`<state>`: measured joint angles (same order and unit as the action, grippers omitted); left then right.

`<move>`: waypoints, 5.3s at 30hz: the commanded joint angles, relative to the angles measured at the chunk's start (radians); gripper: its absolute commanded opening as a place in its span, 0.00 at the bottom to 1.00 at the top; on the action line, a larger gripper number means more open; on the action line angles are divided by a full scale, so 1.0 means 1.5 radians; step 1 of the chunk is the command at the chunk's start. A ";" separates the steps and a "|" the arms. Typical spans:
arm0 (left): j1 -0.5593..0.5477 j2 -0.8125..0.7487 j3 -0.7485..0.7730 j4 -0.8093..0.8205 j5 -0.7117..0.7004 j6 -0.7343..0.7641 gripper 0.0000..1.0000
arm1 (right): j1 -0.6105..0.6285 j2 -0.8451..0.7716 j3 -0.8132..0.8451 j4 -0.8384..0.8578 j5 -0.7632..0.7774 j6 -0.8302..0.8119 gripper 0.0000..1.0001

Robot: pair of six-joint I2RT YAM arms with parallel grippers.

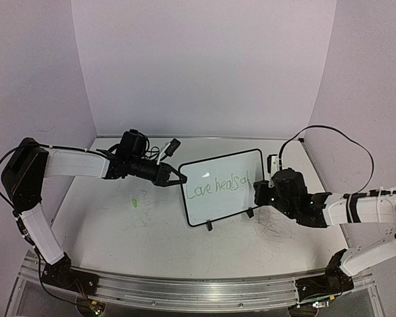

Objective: Write a sentence on the whiteboard
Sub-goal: Write a sentence on the whiteboard, then place the whiteboard at the center of the board.

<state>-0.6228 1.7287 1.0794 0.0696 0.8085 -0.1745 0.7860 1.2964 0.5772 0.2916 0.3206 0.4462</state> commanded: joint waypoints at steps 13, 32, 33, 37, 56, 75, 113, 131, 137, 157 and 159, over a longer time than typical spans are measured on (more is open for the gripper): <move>-0.003 -0.024 0.022 -0.028 0.012 0.008 0.00 | -0.003 -0.096 0.013 -0.040 0.054 -0.025 0.00; -0.003 -0.032 0.020 -0.028 0.012 0.009 0.00 | -0.029 -0.022 0.063 0.005 0.022 -0.060 0.00; -0.003 -0.031 0.020 -0.028 0.012 0.009 0.00 | -0.030 -0.020 0.064 0.006 0.020 -0.060 0.00; -0.003 -0.030 0.020 -0.028 0.012 0.009 0.00 | -0.031 -0.015 0.069 0.012 0.013 -0.063 0.00; -0.003 -0.028 0.020 -0.029 0.012 0.009 0.00 | -0.031 0.000 0.045 0.015 0.009 -0.046 0.00; -0.003 -0.023 0.022 -0.030 0.014 0.008 0.00 | -0.031 -0.011 -0.020 0.014 -0.026 -0.004 0.00; -0.003 -0.027 0.020 -0.031 0.007 0.011 0.00 | -0.032 -0.041 -0.022 0.012 0.026 -0.012 0.00; -0.003 -0.030 0.019 -0.031 0.007 0.013 0.00 | -0.033 0.002 -0.010 0.040 0.041 -0.018 0.00; -0.003 -0.031 0.018 -0.032 0.006 0.013 0.00 | -0.033 -0.044 -0.007 0.005 0.035 -0.012 0.00; -0.003 -0.047 0.036 -0.110 -0.098 0.058 0.14 | -0.033 -0.368 0.014 -0.242 0.092 -0.054 0.00; -0.003 -0.066 0.043 -0.120 -0.123 0.054 0.29 | -0.033 -0.368 0.017 -0.239 0.094 -0.062 0.00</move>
<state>-0.6322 1.7028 1.0946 -0.0351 0.7228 -0.1038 0.7403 0.7447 0.5405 -0.0657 0.4201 0.4015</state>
